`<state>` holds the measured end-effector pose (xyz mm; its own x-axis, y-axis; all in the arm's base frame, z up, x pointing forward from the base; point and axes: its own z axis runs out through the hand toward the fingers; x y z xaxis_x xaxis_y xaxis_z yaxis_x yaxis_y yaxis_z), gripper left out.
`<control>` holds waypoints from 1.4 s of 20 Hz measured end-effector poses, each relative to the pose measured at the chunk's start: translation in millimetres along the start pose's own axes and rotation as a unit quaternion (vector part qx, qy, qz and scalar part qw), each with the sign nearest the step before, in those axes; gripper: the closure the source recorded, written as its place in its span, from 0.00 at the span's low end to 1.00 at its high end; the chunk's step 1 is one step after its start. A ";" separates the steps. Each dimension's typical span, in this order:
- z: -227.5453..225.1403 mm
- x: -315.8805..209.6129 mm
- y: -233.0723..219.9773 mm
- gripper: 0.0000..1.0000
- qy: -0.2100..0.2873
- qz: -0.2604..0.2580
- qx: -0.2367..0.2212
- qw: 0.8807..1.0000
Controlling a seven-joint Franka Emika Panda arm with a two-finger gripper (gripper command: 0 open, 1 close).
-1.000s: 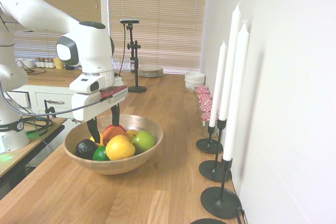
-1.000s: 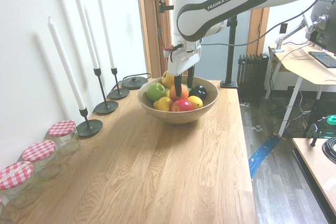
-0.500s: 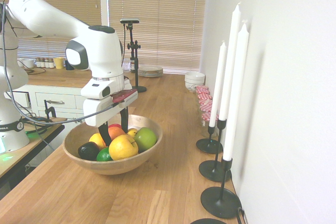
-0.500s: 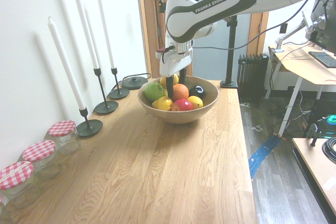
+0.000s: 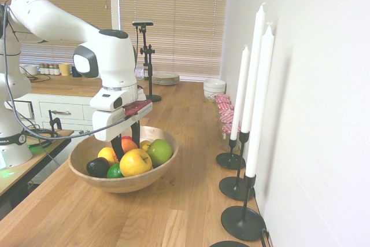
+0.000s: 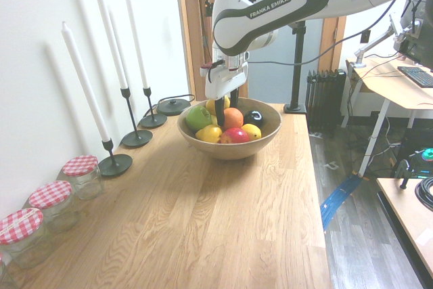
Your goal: Take orange out of the basket
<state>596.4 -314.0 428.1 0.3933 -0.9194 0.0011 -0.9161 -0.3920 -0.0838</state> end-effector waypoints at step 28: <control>-133.5 -259.4 -129.8 1.00 0.071 -0.149 0.033 0.986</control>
<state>602.9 -28.9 571.7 0.6249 -0.7610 0.1745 -0.7531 -0.6465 -0.1225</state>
